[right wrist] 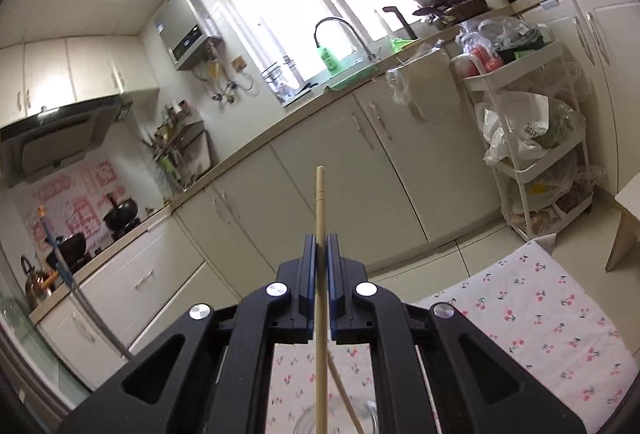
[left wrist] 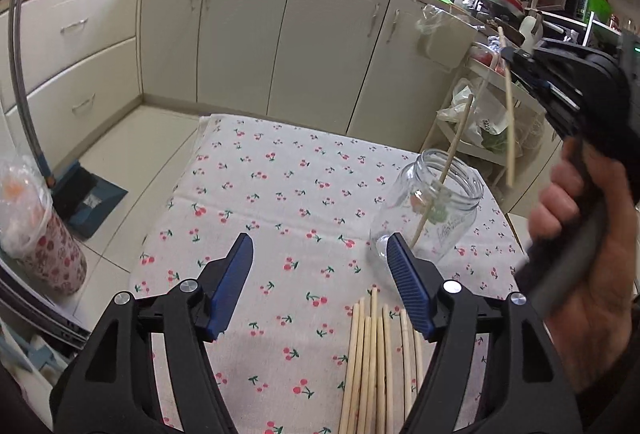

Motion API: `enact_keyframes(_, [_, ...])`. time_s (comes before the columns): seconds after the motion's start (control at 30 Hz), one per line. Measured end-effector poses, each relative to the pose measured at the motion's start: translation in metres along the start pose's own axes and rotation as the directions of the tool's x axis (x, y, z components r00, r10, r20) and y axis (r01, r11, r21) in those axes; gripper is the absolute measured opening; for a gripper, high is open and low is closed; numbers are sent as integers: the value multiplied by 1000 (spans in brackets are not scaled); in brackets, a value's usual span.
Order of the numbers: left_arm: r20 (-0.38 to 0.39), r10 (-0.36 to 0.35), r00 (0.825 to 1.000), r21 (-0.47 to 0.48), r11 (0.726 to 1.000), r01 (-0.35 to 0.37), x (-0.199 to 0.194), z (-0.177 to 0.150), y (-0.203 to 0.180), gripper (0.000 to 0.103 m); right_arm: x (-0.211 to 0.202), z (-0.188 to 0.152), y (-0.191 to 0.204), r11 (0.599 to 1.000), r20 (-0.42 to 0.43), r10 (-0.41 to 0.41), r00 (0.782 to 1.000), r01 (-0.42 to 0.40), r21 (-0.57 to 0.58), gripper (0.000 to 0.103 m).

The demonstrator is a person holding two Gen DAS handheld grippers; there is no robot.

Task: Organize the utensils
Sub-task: 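Lower the right tool's chopstick into the glass jar and open the right tool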

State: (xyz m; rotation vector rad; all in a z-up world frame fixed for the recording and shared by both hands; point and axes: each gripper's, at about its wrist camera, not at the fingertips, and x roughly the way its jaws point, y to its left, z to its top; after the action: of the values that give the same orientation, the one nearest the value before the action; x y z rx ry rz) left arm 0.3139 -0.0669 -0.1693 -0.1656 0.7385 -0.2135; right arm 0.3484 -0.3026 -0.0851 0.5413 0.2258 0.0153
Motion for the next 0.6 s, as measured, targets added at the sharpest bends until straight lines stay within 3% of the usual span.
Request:
enact_keyframes(0.23, [-9, -26, 1000, -22, 999, 26, 8, 5, 2, 66, 31, -12, 3, 997, -15, -62, 998, 61, -52, 6])
enact_keyframes(0.6, [-21, -21, 1000, -35, 999, 20, 7, 6, 2, 68, 14, -46, -2, 986, -87, -69, 994, 55, -160, 6])
